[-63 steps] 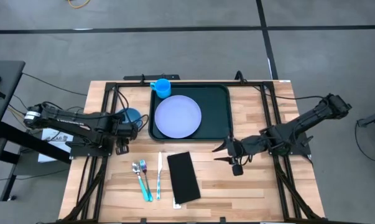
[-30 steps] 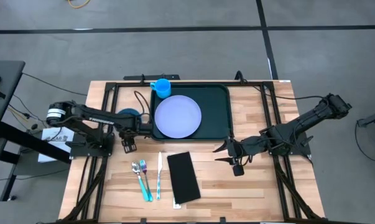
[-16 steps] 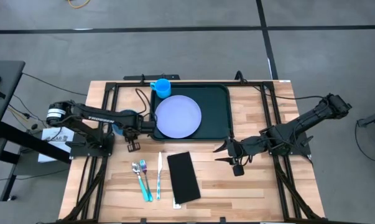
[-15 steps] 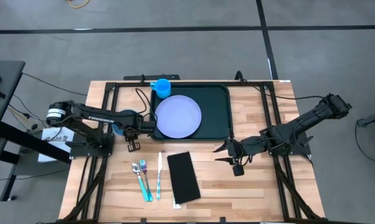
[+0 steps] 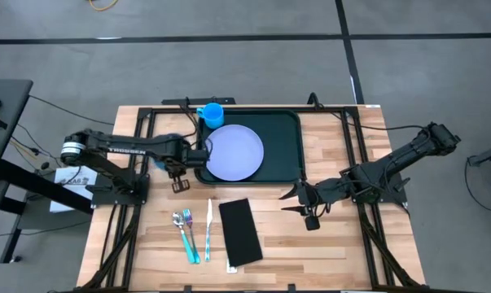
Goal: Set up tray
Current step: Put the blue bowl on top of the purple plate on the black tray
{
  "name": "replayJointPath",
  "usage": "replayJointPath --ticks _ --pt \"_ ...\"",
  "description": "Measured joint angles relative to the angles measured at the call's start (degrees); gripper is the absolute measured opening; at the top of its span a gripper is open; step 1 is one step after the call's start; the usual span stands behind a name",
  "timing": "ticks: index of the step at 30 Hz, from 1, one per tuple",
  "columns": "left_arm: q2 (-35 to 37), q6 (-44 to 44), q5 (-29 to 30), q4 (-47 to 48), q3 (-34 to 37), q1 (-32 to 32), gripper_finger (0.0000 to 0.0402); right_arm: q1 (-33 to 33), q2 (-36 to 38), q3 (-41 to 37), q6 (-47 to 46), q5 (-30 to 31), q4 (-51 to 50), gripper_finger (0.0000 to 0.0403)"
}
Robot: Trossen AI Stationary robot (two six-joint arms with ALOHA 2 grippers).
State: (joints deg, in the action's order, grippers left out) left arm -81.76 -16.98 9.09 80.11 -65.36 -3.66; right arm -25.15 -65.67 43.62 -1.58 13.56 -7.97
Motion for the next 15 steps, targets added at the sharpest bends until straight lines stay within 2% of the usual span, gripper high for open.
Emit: replayJointPath --ticks 7,15 --pt "-4.0 9.1 3.1 -2.6 -9.3 0.0 0.0 0.0 0.0 0.0 0.1 0.0 0.0 0.0134" --pt "-19.1 26.3 3.7 -2.6 -21.5 0.0 0.0 0.0 0.0 0.0 0.6 0.0 -0.2 0.0133"
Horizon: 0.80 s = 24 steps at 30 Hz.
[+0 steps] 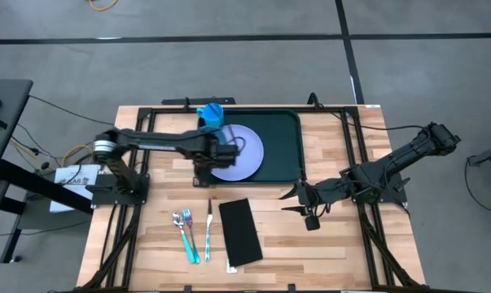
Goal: Set up tray
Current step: Put the blue bowl on top of the purple plate on the black tray
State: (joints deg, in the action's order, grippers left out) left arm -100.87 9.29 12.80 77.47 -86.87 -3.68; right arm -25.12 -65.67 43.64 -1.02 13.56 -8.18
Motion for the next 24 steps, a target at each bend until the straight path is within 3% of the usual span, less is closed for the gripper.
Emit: replayJointPath --ticks 10,24 --pt "-12.4 16.1 -1.8 0.0 -13.1 -0.6 0.0 0.0 0.0 0.0 -1.3 0.0 -2.2 0.0133" --pt "-14.7 19.4 -1.1 -0.4 -13.0 -5.5 0.0 -5.1 -0.4 0.0 -3.5 1.3 -3.8 0.0134"
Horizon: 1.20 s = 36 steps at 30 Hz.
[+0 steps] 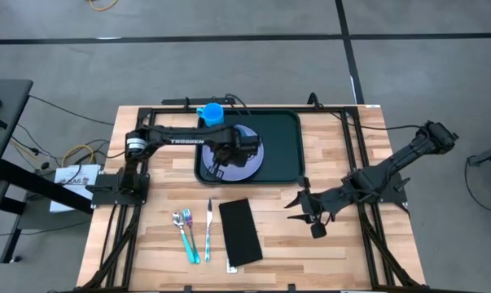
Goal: Set up tray
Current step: Put the blue bowl on top of the purple plate on the black tray
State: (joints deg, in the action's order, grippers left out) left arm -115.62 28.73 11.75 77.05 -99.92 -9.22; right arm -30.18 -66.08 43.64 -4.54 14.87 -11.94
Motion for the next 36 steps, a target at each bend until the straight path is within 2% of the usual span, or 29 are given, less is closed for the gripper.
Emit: replayJointPath --ticks 4,24,30,36 --pt "-0.9 0.4 -0.5 -1.3 0.1 0.4 0.0 -0.6 0.0 0.0 0.0 1.8 0.0 0.0133" --pt "-0.8 -0.5 -0.8 -3.1 5.8 1.3 0.0006 -0.6 0.0 0.0 -0.5 1.8 0.0 0.0133" --pt "-0.8 -2.3 -0.9 -3.3 6.1 1.0 0.0027 -0.6 0.0 0.0 -0.5 1.8 0.0 0.0134" --pt "-0.8 -3.3 -0.9 -3.3 6.1 1.0 0.0071 -0.6 0.0 0.0 -0.5 1.8 0.0 0.0133"
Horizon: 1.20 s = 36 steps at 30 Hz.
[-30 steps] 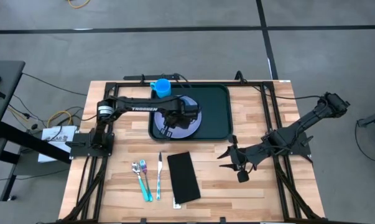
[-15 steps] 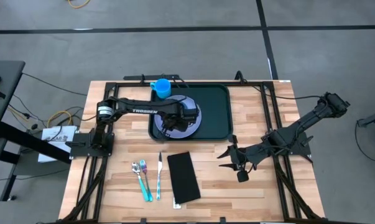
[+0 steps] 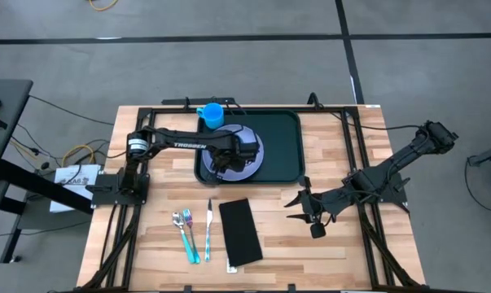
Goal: Set up tray
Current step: Put the blue bowl on top of the purple plate on the black tray, then put the black napkin on the black tray beside the purple plate
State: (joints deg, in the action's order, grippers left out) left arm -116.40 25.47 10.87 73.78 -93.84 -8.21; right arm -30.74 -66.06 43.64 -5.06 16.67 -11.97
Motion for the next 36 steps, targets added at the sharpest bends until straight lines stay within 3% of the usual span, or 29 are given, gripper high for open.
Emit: replayJointPath --ticks 9,14,19,24,30,33,36 --pt "0.0 -0.9 0.4 0.3 0.0 0.0 0.0144 0.0 0.0 0.0 0.0 0.0 0.0 0.0133" --pt "0.0 -1.6 4.3 4.5 -1.1 0.0 0.0161 0.0 0.0 0.0 0.0 0.0 0.0 0.0134" --pt "0.1 -4.5 5.0 12.4 -7.8 0.0 0.0165 0.0 0.0 0.0 0.0 0.1 0.0 0.0133" --pt "0.6 -9.2 7.3 16.2 -19.6 0.1 0.0165 0.0 0.0 0.0 -0.4 2.4 0.6 0.0134" --pt "8.4 -16.8 4.5 14.5 -28.8 1.9 0.0165 1.2 -0.3 0.0 -5.9 3.6 1.0 0.0133" --pt "15.3 -20.3 -0.1 7.2 -26.9 3.8 0.0165 2.4 -2.2 0.0 -7.0 3.5 1.8 0.0134" --pt "23.5 -22.6 -0.5 -3.7 -19.6 7.6 0.0165 3.7 -6.0 0.0 -6.9 3.1 3.7 0.0133"
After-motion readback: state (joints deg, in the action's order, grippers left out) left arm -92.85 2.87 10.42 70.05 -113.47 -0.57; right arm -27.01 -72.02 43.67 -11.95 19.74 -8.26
